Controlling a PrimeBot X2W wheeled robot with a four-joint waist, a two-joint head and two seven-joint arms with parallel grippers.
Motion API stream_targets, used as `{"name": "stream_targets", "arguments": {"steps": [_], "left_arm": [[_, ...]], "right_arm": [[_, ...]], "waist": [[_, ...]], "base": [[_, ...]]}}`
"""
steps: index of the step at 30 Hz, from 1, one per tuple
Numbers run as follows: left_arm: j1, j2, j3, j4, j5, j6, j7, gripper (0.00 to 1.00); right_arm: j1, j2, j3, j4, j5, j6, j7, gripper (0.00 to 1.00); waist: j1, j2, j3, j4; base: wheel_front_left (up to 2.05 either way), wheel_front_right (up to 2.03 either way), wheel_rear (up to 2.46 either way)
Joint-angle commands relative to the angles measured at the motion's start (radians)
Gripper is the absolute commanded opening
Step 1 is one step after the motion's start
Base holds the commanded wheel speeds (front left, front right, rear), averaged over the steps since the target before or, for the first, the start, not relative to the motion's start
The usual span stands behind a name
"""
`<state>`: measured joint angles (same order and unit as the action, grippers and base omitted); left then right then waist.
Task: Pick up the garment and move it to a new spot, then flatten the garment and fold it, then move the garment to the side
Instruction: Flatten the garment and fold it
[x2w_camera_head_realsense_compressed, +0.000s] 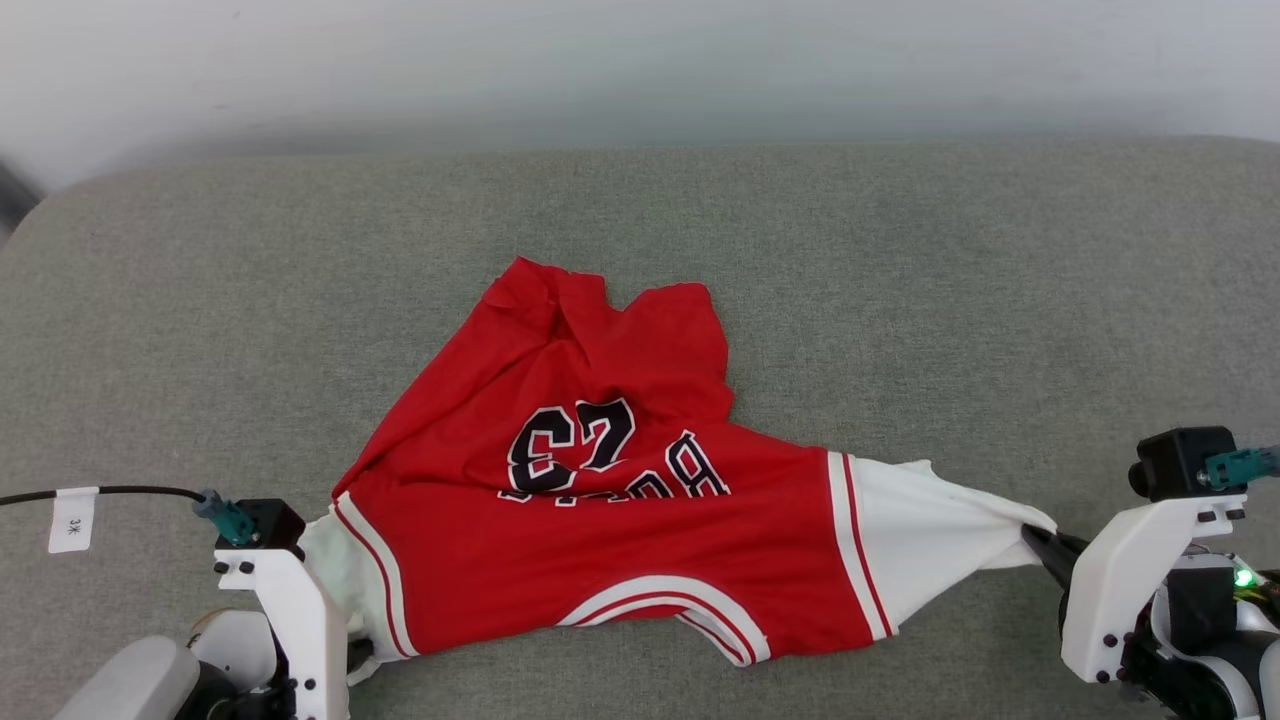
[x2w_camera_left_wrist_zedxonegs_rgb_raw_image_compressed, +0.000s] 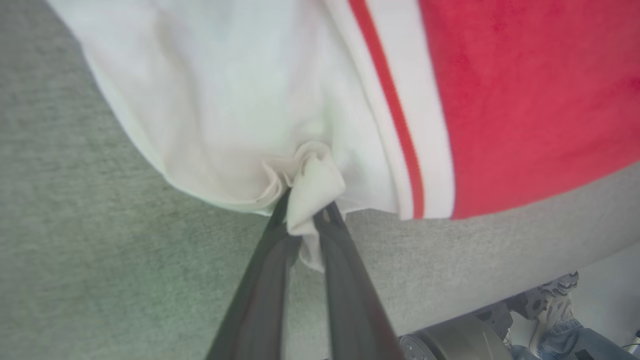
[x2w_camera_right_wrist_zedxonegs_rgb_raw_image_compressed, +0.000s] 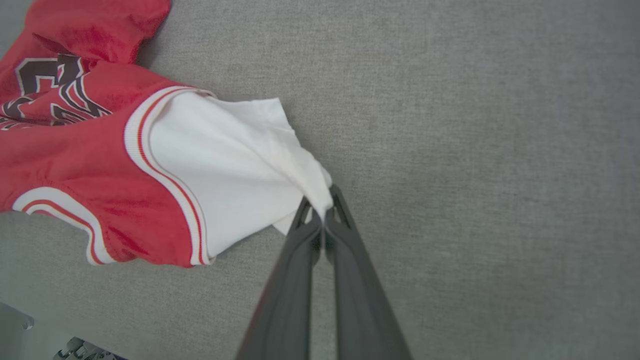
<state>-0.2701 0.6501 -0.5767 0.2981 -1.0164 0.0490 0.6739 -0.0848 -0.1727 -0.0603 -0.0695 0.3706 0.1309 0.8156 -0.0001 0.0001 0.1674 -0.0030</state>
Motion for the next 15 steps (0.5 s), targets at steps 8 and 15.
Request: {"name": "stream_targets", "arguments": {"steps": [8,15], "left_arm": [[-0.039,-0.014,0.016,-0.008,0.058,0.020,-0.103,0.00],[-0.127,0.035,0.060,-0.127,0.154,0.095,-0.183,0.00]], "right_arm": [[-0.015,-0.026,-0.007,-0.034,-0.003,0.000,-0.017,0.00],[-0.065,-0.059,-0.032,-0.029,-0.026,0.000,-0.036,0.00]], "waist": [[0.0001,-0.0001,-0.053,0.024],[0.0001,-0.0001,-0.122,0.052]], "base": [[0.00,0.00,0.00],[0.00,0.00,0.00]]}}
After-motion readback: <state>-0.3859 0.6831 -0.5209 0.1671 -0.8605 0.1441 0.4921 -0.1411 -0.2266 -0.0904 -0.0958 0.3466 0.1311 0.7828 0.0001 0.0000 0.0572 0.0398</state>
